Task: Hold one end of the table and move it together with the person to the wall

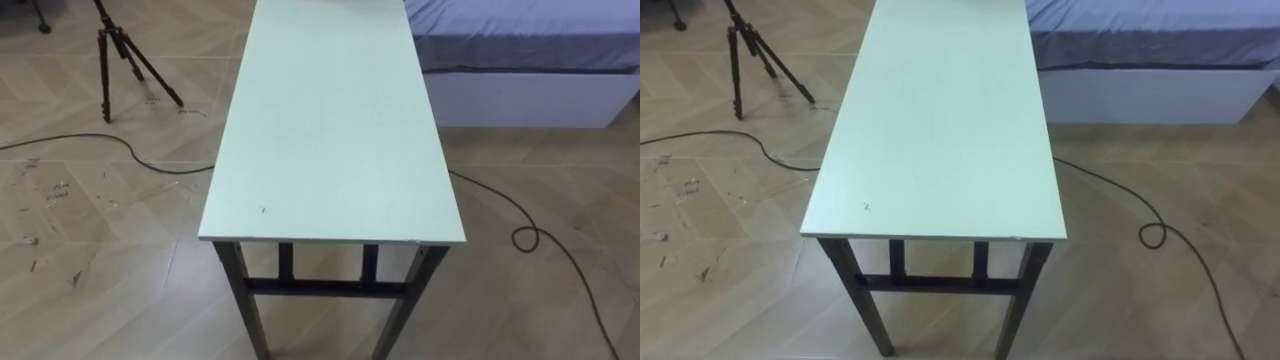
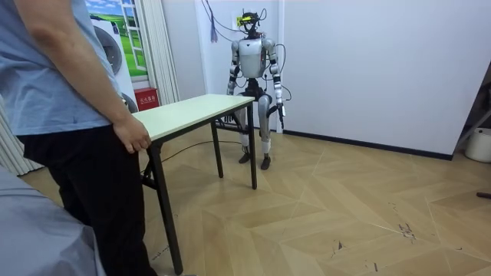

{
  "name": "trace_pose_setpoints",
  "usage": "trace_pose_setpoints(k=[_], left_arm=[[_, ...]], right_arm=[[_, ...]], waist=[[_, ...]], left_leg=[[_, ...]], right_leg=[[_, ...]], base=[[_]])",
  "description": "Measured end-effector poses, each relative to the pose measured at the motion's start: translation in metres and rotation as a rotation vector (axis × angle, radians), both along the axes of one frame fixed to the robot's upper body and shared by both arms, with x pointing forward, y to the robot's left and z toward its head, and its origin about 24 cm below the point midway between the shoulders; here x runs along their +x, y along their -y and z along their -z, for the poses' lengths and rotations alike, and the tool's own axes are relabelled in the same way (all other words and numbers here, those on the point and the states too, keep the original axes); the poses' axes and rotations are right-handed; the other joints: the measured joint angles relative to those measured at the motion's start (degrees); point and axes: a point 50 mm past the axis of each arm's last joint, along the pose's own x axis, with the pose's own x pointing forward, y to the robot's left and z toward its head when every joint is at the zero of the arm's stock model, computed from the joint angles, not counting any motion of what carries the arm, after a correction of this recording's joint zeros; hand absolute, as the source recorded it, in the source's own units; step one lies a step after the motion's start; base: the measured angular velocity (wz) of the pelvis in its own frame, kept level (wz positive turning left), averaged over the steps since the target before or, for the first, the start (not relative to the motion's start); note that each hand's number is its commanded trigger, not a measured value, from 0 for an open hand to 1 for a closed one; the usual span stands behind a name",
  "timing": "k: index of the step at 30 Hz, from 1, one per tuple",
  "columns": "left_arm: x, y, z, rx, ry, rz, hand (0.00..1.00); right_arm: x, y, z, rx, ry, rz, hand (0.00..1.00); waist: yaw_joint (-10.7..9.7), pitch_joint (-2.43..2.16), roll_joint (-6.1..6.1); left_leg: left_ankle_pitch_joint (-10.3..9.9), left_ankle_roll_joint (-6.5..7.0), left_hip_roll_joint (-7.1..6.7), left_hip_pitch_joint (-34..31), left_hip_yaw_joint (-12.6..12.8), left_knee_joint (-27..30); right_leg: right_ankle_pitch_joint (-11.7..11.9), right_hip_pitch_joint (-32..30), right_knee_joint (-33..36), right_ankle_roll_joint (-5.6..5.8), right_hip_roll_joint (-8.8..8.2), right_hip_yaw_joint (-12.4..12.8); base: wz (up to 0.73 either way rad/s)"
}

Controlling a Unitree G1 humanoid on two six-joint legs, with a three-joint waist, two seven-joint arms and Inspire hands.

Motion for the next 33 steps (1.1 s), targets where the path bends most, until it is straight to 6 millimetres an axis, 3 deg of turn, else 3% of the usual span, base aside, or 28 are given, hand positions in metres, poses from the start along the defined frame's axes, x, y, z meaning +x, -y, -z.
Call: trace_pose_setpoints(k=[9,20,27,33], left_arm=[[0.022,0.008,-0.007,-0.124,0.18,-0.051,0.0],[0.077,0.048,-0.044,-0.363,0.566,-0.001,0.0],[0.092,0.07,-0.063,-0.517,0.703,0.014,0.0],[0.111,0.078,-0.084,-0.588,0.821,0.029,0.0]], right_arm=[[0.051,-0.005,-0.018,0.08,0.3,-0.055,0.0],[0.072,-0.043,-0.059,0.28,0.641,-0.095,0.0],[0.084,-0.06,-0.068,0.377,0.721,-0.116,0.0],[0.104,-0.068,-0.089,0.438,0.841,-0.11,0.0]], waist=[[0.14,0.06,0.26],[1.28,0.0,-0.04],[1.23,0.11,-0.08],[0.7,0.28,-0.3]], left_leg=[[-0.28,-0.2,0.45,-1.34,0.02,1.17],[-0.38,-0.27,0.55,-2.42,-0.09,1.69],[-0.38,-0.26,0.56,-2.03,-0.26,1.71],[-0.38,-0.26,0.65,-2.4,-0.26,1.78]], right_leg=[[0.1,-1.1,0.2,-0.17,0.27,-0.17],[0.1,-1.92,1.14,-0.17,0.27,-0.68],[0.1,-1.82,1.17,-0.16,0.23,-0.83],[0.1,-1.93,1.9,-0.16,0.26,-0.95]], base=[[0.0],[0.01],[0.0],[-0.01]])
